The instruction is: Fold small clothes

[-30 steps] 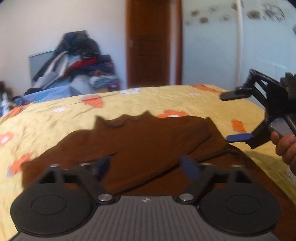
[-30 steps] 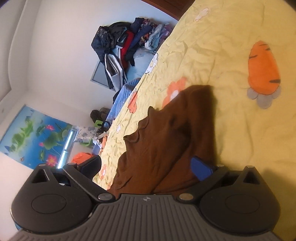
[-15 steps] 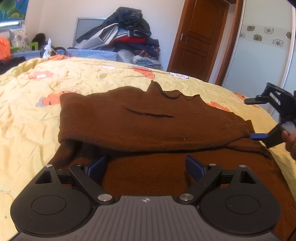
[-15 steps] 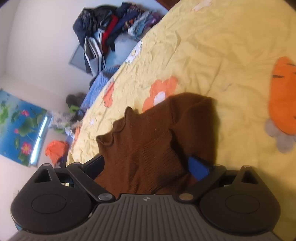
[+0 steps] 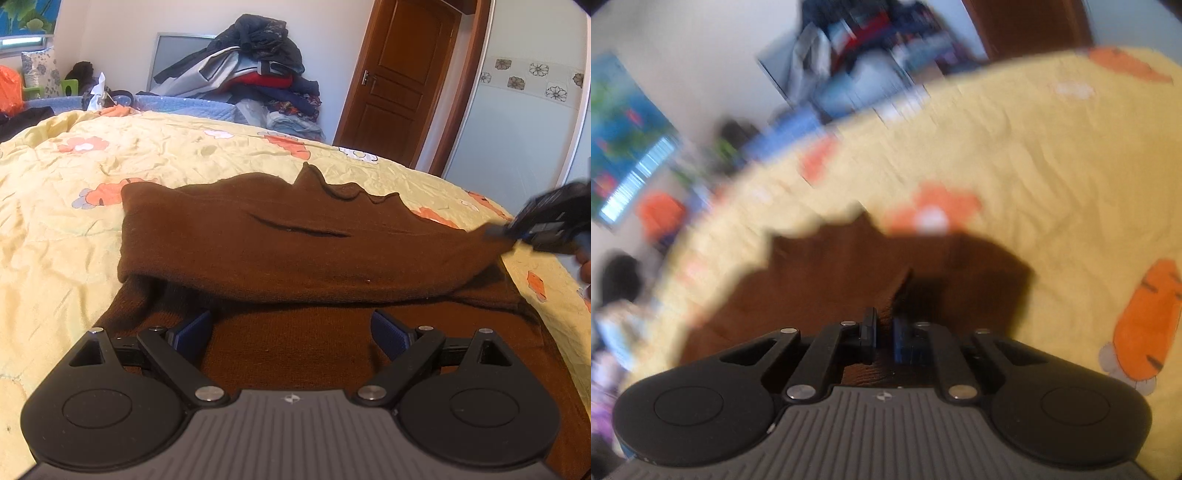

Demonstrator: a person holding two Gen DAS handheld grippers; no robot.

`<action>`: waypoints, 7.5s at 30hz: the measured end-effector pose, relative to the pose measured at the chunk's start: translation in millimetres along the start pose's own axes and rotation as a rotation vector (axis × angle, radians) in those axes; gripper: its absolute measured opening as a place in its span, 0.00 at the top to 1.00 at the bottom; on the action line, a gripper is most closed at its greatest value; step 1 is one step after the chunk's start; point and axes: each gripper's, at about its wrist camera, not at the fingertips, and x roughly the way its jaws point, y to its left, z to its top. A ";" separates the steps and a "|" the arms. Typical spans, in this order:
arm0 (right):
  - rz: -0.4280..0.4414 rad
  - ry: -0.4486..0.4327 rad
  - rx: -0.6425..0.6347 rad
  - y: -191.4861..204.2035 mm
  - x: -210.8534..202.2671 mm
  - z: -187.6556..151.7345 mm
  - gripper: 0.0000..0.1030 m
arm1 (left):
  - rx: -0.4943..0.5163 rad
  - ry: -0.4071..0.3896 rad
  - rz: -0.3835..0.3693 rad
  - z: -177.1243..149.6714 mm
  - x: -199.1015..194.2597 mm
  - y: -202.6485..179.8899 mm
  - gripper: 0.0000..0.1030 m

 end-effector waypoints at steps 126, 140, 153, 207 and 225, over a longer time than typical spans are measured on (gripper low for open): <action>0.005 -0.042 0.036 25.4 -167.3 -188.7 0.23 | -0.014 -0.015 0.037 1.3 -192.7 65.5 0.16; -0.258 -0.001 -0.481 67.1 -23.2 -173.1 0.00 | 0.247 0.117 0.098 -27.3 -62.4 48.6 0.14; -0.205 -0.011 -0.376 89.5 79.4 -52.9 0.11 | 0.286 -0.035 0.069 63.5 29.2 -18.0 0.17; 0.246 0.170 0.391 -31.9 -147.1 -224.6 0.00 | -0.534 0.327 -0.481 -81.2 -149.7 116.5 0.01; 0.333 0.352 0.361 -15.8 -161.0 -258.8 0.43 | -0.629 0.473 -0.533 -111.8 -163.1 122.1 0.50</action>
